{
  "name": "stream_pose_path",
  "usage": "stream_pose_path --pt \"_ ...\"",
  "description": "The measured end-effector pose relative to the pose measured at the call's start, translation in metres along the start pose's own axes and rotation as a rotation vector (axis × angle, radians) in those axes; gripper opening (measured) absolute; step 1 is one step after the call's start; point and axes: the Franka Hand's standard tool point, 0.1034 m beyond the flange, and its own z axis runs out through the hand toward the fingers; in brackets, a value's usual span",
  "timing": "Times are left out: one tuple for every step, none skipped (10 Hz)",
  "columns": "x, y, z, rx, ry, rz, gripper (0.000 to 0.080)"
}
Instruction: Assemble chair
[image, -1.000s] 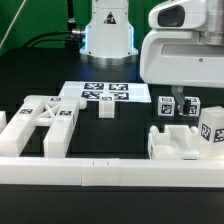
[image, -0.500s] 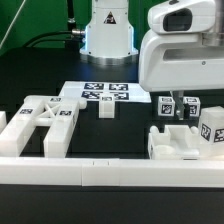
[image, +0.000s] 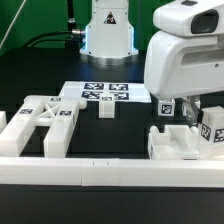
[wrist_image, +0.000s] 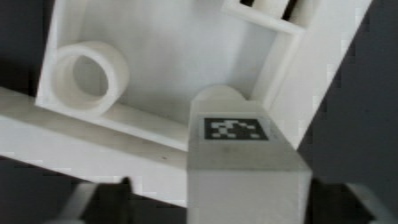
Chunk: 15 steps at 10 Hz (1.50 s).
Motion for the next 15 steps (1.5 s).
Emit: stream_pose_path --pt "0.0000 0.0000 0.0001 0.000 0.000 0.000 0.0382" --pt "0.0000 0.0000 0.0001 0.001 0.000 0.003 0.0284" --pt "0.0000 -0.0001 0.0002 0.002 0.000 0.028 0.0284" --pt "0.0000 -0.0004 0.0003 0.004 0.001 0.044 0.0284" --pt "0.0007 -0.0007 0.0006 0.017 0.011 0.187 0.0284" --pt "0.0008 -0.0009 0.0010 0.025 0.027 0.327 0.0284" --pt "-0.0001 -0.0008 0.0014 0.034 0.042 0.435 0.0284" --pt "-0.0009 -0.0005 0.0016 0.043 0.055 0.578 0.0284" --pt "-0.0007 -0.0013 0.0015 0.039 0.055 0.634 0.0284" --pt "-0.0007 -0.0011 0.0015 0.042 0.054 0.674 0.0284" --pt "-0.0007 -0.0007 0.0015 0.046 0.052 0.750 0.0284" --pt "-0.0008 -0.0007 0.0015 0.047 0.052 0.778 0.0284" --pt "-0.0007 -0.0006 0.0017 0.057 0.051 0.873 0.0284" --pt "-0.0013 -0.0014 0.0015 0.075 0.061 1.000 0.0284" --pt "-0.0018 -0.0031 0.0018 0.087 0.059 1.116 0.0284"
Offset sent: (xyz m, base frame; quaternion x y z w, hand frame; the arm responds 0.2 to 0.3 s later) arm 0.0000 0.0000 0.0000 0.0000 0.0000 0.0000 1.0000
